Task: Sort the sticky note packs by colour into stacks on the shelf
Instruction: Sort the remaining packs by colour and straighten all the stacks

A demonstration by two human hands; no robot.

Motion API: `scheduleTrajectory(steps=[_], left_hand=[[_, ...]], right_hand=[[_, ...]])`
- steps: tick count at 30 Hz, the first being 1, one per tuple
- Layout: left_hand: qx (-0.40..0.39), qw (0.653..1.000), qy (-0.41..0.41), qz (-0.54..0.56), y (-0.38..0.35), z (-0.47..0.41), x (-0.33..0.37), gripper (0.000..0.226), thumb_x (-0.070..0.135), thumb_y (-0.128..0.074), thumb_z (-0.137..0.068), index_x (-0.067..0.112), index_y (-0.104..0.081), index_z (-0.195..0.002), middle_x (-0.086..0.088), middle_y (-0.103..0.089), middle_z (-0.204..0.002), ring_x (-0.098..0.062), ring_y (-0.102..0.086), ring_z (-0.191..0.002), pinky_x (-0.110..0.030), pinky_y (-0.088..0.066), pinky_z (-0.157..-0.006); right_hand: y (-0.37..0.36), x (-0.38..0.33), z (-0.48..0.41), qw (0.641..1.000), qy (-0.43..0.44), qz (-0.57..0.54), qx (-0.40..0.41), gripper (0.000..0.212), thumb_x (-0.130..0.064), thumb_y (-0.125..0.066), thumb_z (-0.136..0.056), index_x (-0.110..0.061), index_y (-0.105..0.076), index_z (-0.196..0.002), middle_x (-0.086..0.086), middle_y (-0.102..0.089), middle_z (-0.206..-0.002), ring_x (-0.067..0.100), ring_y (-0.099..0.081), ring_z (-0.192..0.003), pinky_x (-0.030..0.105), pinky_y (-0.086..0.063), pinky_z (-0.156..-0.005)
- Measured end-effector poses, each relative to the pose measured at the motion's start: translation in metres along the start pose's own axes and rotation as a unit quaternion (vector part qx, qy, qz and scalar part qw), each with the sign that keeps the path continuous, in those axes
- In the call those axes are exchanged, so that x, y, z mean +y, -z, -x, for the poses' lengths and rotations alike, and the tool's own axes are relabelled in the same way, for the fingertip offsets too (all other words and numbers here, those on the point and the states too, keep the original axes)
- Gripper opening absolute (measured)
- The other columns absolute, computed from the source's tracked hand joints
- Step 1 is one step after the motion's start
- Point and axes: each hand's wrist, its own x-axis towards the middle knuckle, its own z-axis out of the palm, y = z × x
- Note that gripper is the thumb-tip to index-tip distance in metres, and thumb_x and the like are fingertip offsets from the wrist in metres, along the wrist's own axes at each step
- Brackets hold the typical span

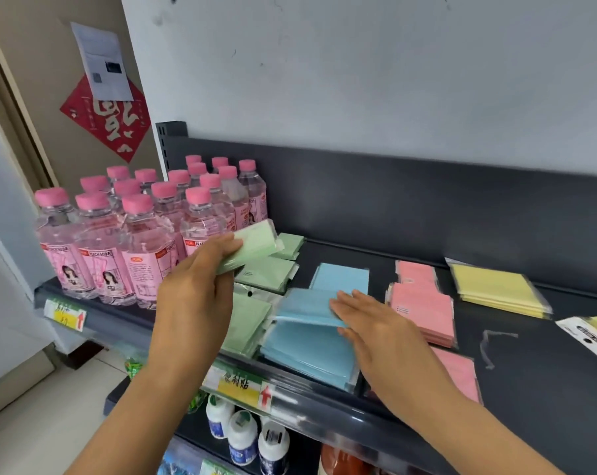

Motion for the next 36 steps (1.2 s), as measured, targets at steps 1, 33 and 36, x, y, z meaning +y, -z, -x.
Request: scheduleTrajectory(steps=[1,33,36], left_hand=[[-0.008,1.0,-0.008,0.004,-0.004,-0.002,-0.004,0.042,-0.018,-0.059,-0.075,0.004,-0.065,-0.11,-0.008,-0.068,-0.11,-0.023,-0.065,-0.081,-0.023,-0.049,-0.076],[-0.207,0.847,0.116,0.475,-0.005,-0.04,-0.056,0.023,0.014,-0.064,-0.086,0.035,-0.057,-0.09,0.015,-0.068,-0.092,-0.007,-0.067,-0.083,-0.018,-0.054,-0.064],[-0.258,0.703,0.261,0.609,-0.009,-0.037,-0.048,0.018,0.009,-0.061,-0.085,0.016,-0.059,-0.102,0.002,-0.073,-0.095,-0.018,-0.071,-0.087,-0.024,-0.057,-0.062]], right_hand=[[-0.001,-0.003,0.001,0.999,0.009,0.029,0.009,0.05,-0.01,-0.089,-0.056,-0.013,-0.072,-0.103,0.002,-0.07,-0.108,0.018,-0.066,-0.102,0.025,-0.034,-0.095],[0.019,-0.073,-0.05,0.973,-0.193,-0.101,0.072,0.055,-0.034,-0.064,-0.085,-0.034,-0.042,-0.135,-0.042,-0.038,-0.101,-0.031,-0.04,-0.089,-0.006,-0.032,-0.078],[0.021,-0.077,-0.069,0.917,-0.21,-0.33,0.077,0.046,-0.018,-0.063,-0.087,-0.033,-0.048,-0.128,-0.026,-0.059,-0.116,-0.008,-0.056,-0.106,0.01,-0.047,-0.085]])
